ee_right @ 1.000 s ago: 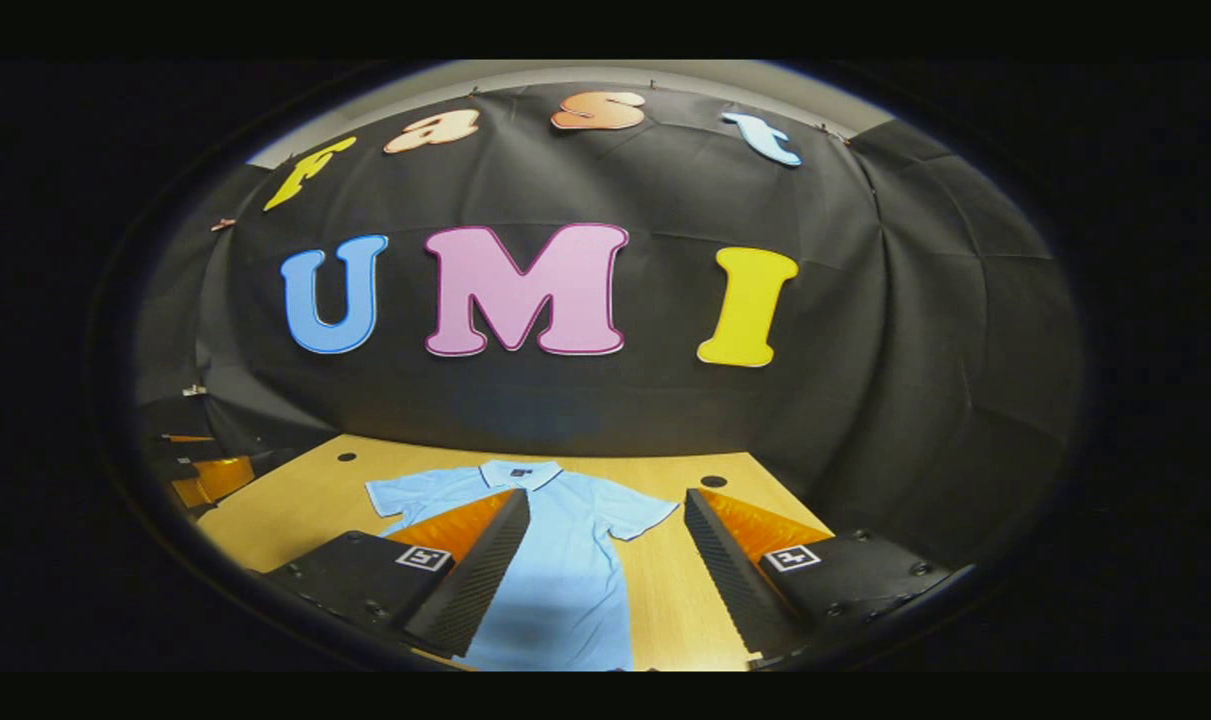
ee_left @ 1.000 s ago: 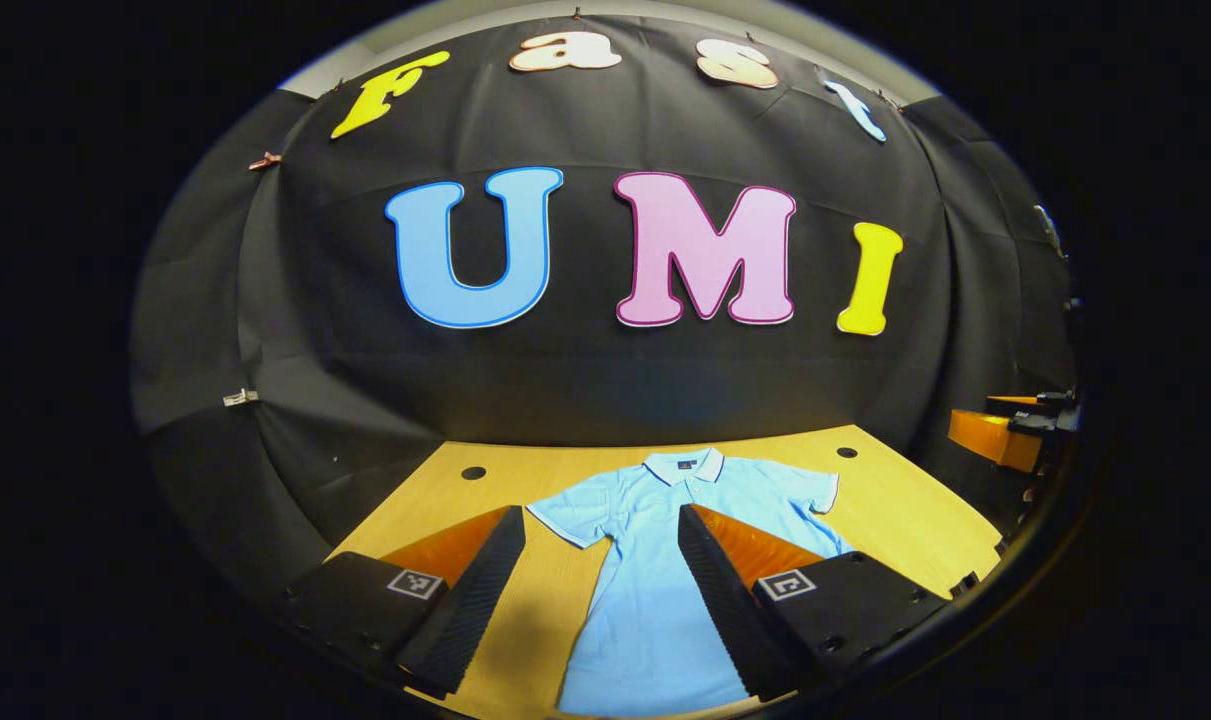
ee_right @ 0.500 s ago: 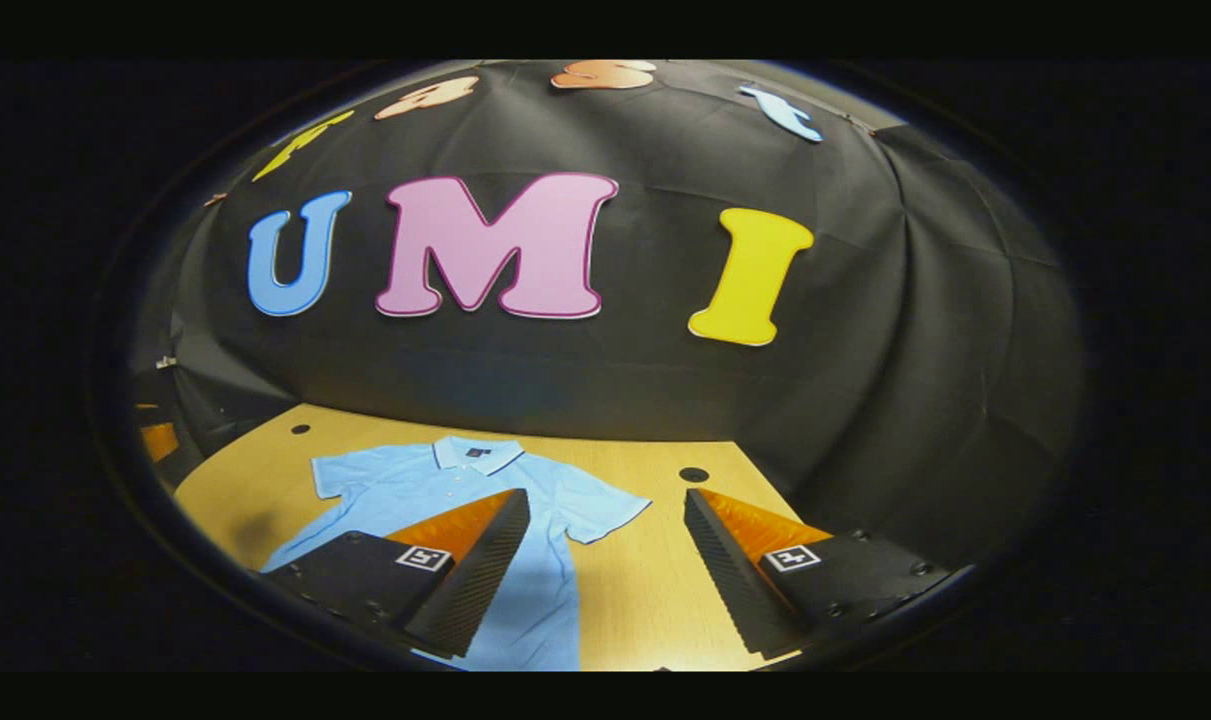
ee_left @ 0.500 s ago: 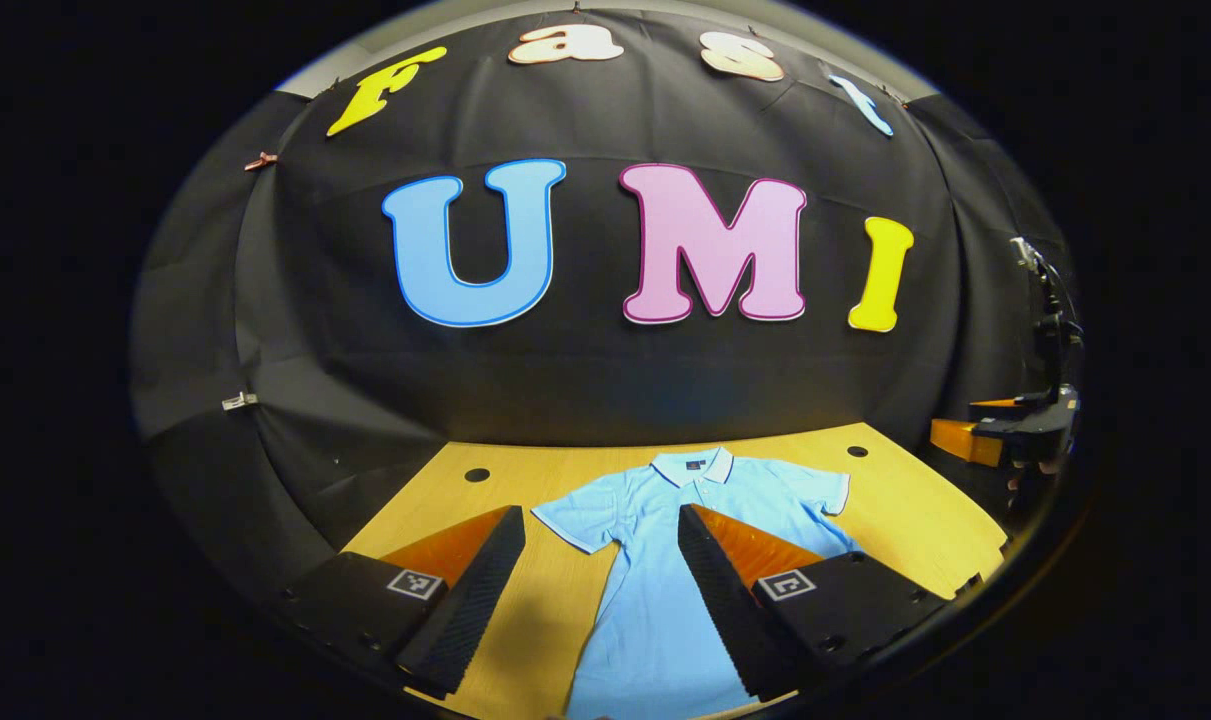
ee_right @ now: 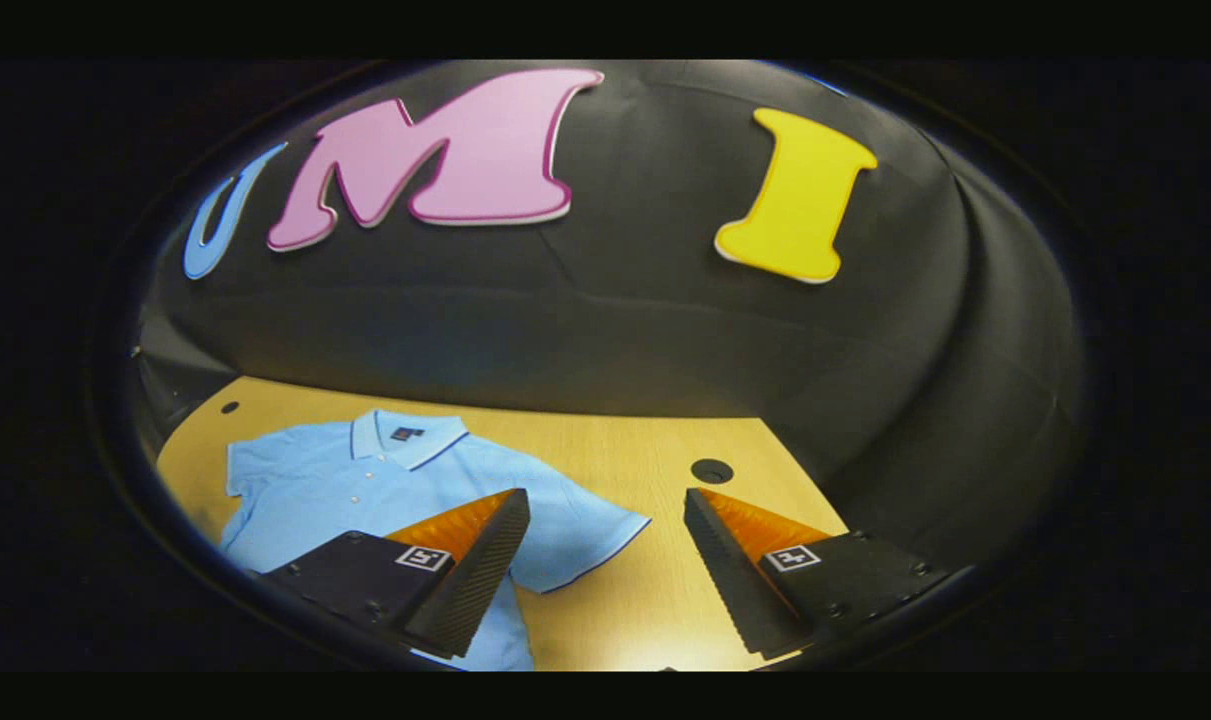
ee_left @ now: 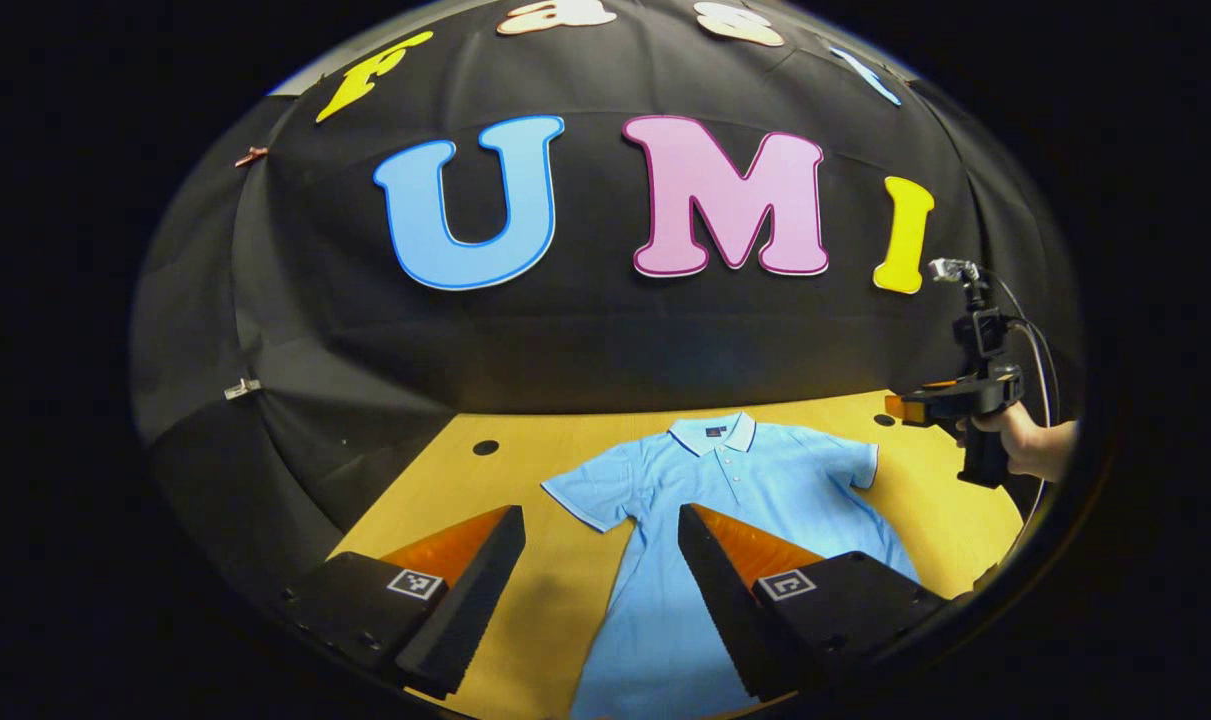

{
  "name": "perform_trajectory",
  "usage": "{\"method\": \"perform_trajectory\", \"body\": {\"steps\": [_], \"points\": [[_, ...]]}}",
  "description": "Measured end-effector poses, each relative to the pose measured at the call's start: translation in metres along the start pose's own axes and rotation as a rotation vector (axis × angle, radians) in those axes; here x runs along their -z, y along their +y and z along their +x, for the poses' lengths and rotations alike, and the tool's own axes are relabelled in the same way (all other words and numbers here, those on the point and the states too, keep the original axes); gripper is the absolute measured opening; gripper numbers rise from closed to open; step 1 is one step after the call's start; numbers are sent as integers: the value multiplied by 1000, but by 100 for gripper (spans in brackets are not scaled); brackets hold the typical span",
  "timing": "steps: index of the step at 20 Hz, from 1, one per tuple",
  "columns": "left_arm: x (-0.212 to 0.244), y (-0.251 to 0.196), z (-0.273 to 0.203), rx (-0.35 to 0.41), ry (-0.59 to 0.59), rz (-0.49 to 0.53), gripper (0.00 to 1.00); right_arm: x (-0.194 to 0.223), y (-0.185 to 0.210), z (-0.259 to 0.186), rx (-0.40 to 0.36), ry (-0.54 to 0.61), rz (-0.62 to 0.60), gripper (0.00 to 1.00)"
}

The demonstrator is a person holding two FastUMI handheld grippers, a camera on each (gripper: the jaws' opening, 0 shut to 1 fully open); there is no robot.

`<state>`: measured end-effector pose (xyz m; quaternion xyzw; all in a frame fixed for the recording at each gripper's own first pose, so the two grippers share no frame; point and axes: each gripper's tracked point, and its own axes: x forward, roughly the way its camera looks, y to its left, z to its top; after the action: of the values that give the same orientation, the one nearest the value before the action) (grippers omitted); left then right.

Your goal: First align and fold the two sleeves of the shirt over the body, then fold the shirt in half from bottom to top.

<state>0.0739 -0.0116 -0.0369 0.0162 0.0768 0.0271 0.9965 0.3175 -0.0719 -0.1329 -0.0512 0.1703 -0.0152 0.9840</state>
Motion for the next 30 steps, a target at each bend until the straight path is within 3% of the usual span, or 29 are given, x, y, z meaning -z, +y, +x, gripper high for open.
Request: {"method": "perform_trajectory", "body": {"steps": [7, 11, 14, 15, 17, 19, 22, 24, 25, 26, 29, 30], "points": [[14, -14, 18, -3, 37, -47, 99, 54, -8, 93, 1, 171, 12, 97], [25, -11, 20, -24, 67, -85, 99, 76, -17, 110, 19, 233, 99, 97], [36, -9, 19, -41, 92, -122, 99, 86, -13, 113, -21, 253, 121, 100], [39, -8, 17, -45, 101, -128, 99, 85, -10, 111, -39, 251, 122, 92], [46, -10, 17, -41, 113, -150, 99, 82, -9, 113, -61, 237, 107, 89], [58, -4, 14, -57, 133, -172, 99, 82, -4, 113, -68, 234, 107, 61], [74, 2, 8, -85, 155, -192, 99, 75, 5, 112, -49, 235, 113, 11], [82, 5, 5, -100, 163, -202, 99, 77, 7, 111, -39, 251, 140, 12], [83, 6, 4, -105, 162, -209, 99, 77, 6, 110, -27, 263, 155, 2], [82, 8, 2, -109, 158, -217, 99, 74, 7, 107, -20, 259, 172, 2], [83, 16, -3, -123, 142, -231, 99, 46, 0, 97, 44, 191, 118, 7], [84, 20, -5, -133, 137, -225, 99, 34, 9, 92, 37, 167, 107, 13]]}}
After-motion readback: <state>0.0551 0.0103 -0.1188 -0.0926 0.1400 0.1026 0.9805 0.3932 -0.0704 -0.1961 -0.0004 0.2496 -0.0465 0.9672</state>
